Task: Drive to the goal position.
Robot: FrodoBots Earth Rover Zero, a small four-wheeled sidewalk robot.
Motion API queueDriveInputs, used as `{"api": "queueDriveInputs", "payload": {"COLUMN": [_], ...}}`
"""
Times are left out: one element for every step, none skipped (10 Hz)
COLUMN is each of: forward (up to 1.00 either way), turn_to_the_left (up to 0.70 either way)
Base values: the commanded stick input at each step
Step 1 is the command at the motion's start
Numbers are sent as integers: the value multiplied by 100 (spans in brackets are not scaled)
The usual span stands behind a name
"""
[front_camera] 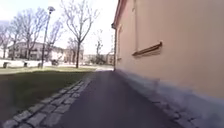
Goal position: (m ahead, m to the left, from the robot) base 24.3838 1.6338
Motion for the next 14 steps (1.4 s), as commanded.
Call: {"api": "queueDriveInputs", "payload": {"forward": [85,85,85,85,85,85,85,85,85,85,85,85,85,85], "turn_to_the_left": [0,0,0,0,0,0,0,0,0,0,0,0,0,0]}}
